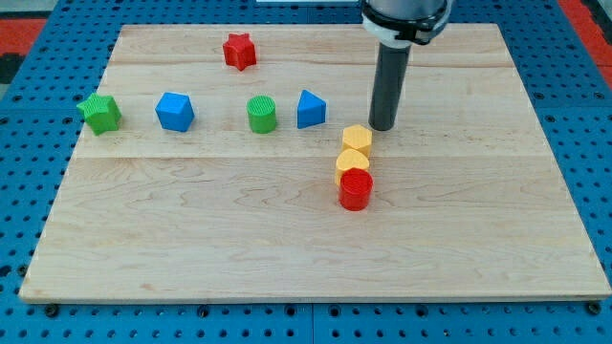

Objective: Push the red circle into the yellow blocks

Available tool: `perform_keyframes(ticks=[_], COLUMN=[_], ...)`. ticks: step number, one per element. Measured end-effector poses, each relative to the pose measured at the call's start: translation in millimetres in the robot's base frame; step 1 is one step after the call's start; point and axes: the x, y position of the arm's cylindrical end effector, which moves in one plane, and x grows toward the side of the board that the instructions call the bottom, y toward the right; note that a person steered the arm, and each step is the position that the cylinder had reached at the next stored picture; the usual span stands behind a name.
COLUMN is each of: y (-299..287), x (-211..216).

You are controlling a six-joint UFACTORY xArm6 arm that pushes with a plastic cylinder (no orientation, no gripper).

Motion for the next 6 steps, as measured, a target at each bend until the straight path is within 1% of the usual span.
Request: perform_keyframes(ticks=[1, 2, 4, 6], y=[-8.3, -8.3, -14.0, -40.5], x=[12.0, 11.9, 4.9, -2.6])
